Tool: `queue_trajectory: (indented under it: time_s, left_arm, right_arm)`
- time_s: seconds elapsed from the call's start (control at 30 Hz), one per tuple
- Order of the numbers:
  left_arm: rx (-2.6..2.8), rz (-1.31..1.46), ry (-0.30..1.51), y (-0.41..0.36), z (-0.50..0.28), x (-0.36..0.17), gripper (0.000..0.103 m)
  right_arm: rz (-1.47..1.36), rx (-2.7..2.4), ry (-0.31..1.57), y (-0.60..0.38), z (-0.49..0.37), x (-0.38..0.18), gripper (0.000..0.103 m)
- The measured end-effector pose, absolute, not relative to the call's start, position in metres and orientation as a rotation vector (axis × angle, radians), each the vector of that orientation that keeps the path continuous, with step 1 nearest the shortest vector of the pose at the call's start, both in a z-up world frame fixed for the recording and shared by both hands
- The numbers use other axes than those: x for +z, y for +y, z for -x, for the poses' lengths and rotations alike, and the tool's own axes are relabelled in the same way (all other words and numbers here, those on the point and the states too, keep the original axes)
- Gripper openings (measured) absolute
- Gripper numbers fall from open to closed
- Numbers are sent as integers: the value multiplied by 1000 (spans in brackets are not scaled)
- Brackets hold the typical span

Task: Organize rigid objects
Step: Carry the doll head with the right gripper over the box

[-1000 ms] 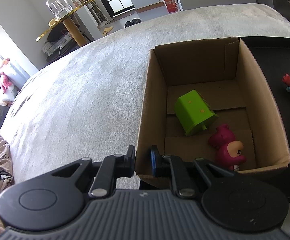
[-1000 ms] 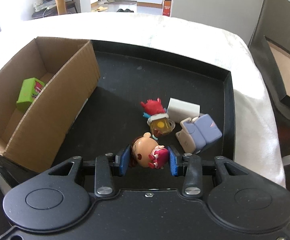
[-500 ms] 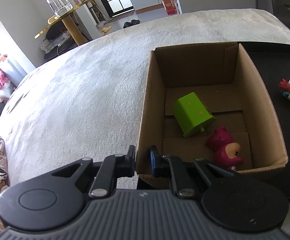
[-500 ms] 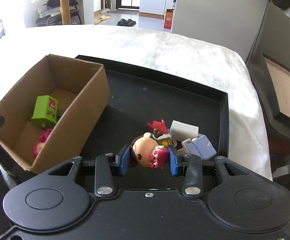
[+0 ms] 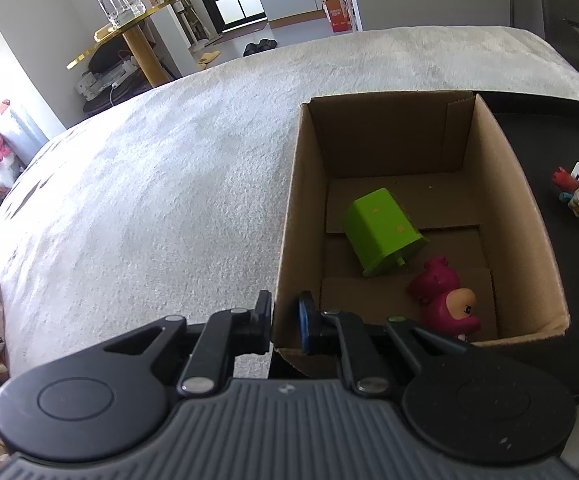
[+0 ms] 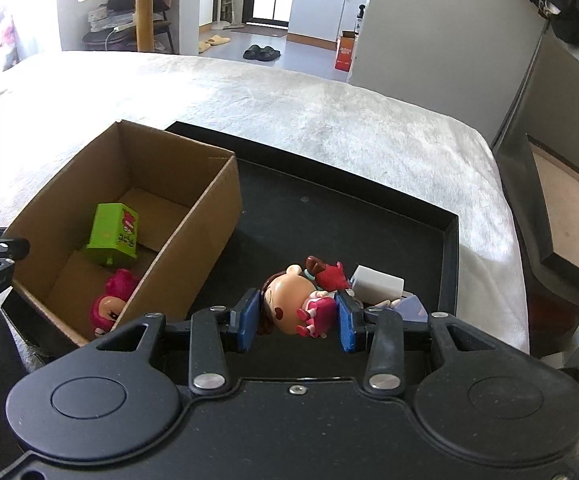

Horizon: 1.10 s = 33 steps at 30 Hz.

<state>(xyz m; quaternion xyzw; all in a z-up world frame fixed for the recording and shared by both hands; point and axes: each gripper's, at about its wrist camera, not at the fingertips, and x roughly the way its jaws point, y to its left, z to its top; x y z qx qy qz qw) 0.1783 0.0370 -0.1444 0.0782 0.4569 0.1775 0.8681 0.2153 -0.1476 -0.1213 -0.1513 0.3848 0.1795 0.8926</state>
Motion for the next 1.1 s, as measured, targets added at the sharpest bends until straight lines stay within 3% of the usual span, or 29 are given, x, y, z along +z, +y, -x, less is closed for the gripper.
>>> queue_trajectory:
  time_s: [1.1]
  left_arm:
    - [316, -57, 936, 51, -171, -140, 9]
  right_arm:
    - [420, 482, 739, -77, -200, -100, 39]
